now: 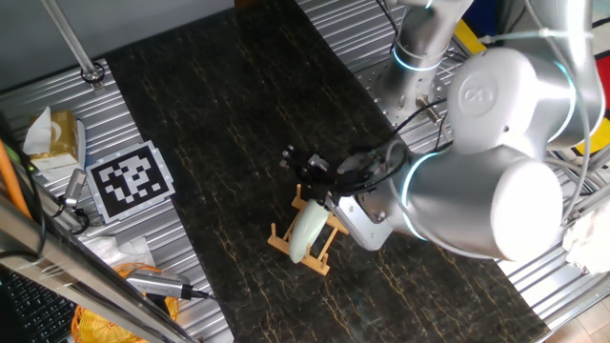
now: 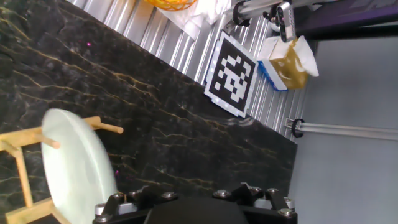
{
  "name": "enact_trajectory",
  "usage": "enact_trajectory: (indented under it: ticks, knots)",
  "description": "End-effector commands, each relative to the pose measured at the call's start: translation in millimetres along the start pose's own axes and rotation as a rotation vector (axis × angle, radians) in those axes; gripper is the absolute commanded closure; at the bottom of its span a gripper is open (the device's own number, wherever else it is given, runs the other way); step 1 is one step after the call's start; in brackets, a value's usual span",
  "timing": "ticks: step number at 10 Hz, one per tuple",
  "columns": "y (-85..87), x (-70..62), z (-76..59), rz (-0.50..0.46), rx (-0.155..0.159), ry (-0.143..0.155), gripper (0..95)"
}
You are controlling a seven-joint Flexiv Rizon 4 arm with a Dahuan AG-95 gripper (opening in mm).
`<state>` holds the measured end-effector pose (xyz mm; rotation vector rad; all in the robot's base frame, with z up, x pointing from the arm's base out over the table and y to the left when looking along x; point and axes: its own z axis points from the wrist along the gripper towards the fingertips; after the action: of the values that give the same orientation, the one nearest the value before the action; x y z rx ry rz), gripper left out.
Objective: Put the dish on the dish rack
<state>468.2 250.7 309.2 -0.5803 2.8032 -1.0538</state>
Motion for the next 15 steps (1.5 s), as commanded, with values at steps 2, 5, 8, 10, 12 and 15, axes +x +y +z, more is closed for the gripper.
enact_trajectory:
  ticks: [2, 5, 8, 10, 12, 15]
  knots:
    - [-5.4, 9.6, 1.0, 0.064, -0.051, -0.018, 57.0]
    - [-29.5, 30.3, 10.4, 0.186, -0.309, -0.048, 95.0]
    - [-85.4, 55.2, 37.0, 0.164, -0.464, -0.042, 95.0]
    - [-106.7, 68.1, 78.5, 0.201, -0.621, -0.063, 95.0]
    - [-108.2, 67.4, 104.4, 0.197, -0.651, -0.071, 95.0]
    - [-103.7, 65.6, 119.5, 0.212, -0.765, -0.040, 95.0]
